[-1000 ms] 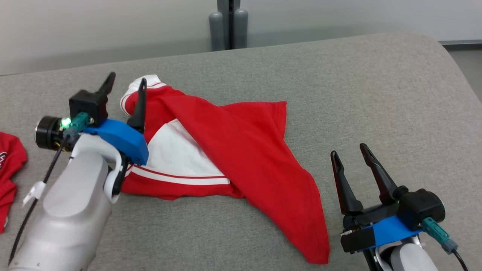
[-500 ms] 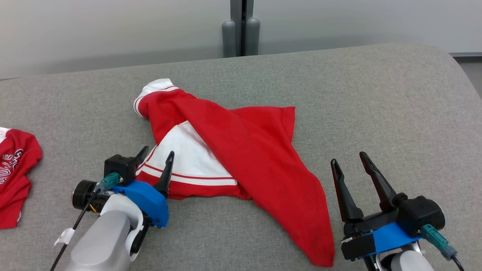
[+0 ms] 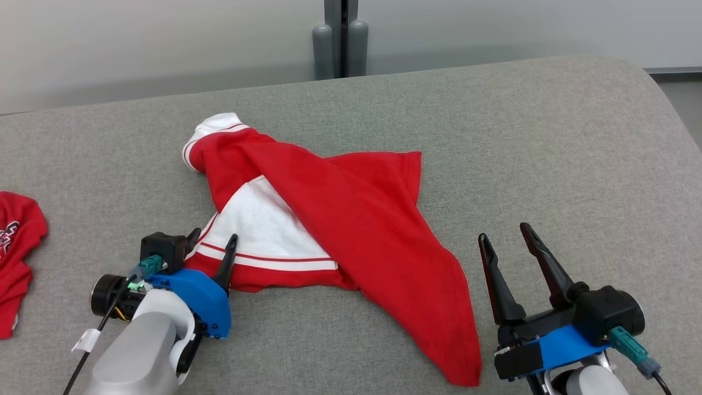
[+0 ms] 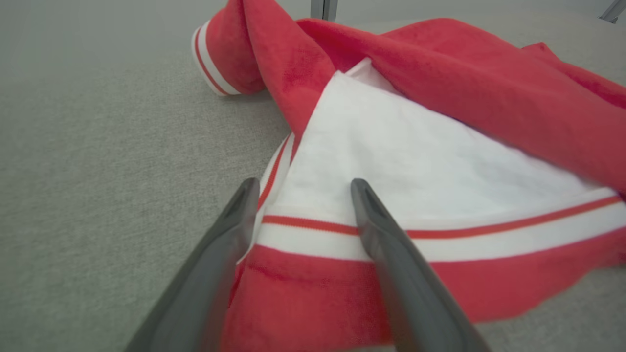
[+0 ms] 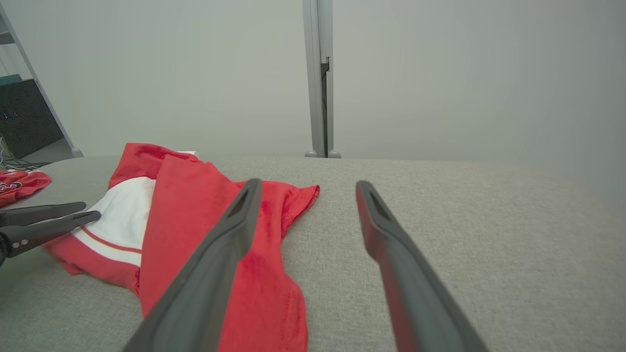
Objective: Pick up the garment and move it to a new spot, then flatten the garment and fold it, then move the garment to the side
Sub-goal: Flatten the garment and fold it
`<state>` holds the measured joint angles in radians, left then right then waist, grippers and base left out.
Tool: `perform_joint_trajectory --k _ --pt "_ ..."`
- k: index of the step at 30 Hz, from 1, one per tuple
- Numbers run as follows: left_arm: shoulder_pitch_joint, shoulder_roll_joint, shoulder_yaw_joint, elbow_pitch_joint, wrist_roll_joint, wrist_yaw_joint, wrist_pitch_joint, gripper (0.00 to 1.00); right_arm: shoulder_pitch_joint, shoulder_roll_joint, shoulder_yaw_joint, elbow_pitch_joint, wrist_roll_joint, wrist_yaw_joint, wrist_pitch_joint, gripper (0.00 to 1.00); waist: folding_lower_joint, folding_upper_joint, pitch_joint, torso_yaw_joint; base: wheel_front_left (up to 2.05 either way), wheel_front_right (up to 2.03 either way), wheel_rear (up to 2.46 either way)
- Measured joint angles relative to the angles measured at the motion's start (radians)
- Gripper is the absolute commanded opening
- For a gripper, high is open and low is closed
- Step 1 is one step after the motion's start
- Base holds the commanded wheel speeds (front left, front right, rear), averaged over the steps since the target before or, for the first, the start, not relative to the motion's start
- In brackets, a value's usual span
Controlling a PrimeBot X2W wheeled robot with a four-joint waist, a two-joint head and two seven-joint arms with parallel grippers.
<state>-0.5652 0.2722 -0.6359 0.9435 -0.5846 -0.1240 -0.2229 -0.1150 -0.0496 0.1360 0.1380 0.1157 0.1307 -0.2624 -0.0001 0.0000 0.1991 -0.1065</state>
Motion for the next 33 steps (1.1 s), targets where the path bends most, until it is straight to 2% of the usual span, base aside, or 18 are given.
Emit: perform_joint_trajectory --k 11,12,13,14,23,28,33 --pt "-0.045 -0.026 -0.037 0.079 -0.036 -0.002 0.028 1.00 -0.008 0.000 0.010 0.006 0.002 0.000 0.000 1.00 0.0001 0.0000 0.007 -0.020 0.00 0.00 0.00" --pt "-0.046 -0.028 -0.043 0.083 -0.045 -0.002 0.028 0.63 -0.009 0.000 0.011 0.007 0.002 0.000 0.000 1.00 0.0001 0.0000 0.007 -0.021 0.00 0.00 0.00" --pt "-0.049 -0.029 -0.052 0.087 -0.048 -0.002 0.029 0.34 -0.009 0.000 0.012 0.007 0.002 0.000 0.000 1.00 0.0001 0.0000 0.007 -0.022 0.00 0.00 0.00" --pt "-0.051 -0.029 -0.057 0.089 -0.049 -0.002 0.029 0.00 -0.009 0.000 0.012 0.007 0.002 0.000 0.000 1.00 0.0001 0.0000 0.007 -0.024 0.00 0.00 0.00" --pt "-0.034 -0.030 -0.049 0.048 -0.049 -0.006 -0.036 0.00 0.010 0.000 -0.002 0.009 0.007 0.000 0.000 1.00 0.0000 0.0000 -0.027 0.006 0.00 0.00 0.00" --pt "0.048 -0.024 -0.002 -0.134 -0.004 0.014 -0.039 0.00 0.023 0.000 -0.007 0.011 0.010 0.000 0.000 1.00 0.0000 0.0000 -0.053 0.040 0.00 0.00 0.00" --pt "0.225 -0.025 0.013 -0.301 0.050 0.046 -0.039 0.00 0.040 0.000 -0.008 0.010 0.012 0.000 0.000 1.00 0.0000 -0.0001 -0.069 0.069 0.00 0.00 0.00"
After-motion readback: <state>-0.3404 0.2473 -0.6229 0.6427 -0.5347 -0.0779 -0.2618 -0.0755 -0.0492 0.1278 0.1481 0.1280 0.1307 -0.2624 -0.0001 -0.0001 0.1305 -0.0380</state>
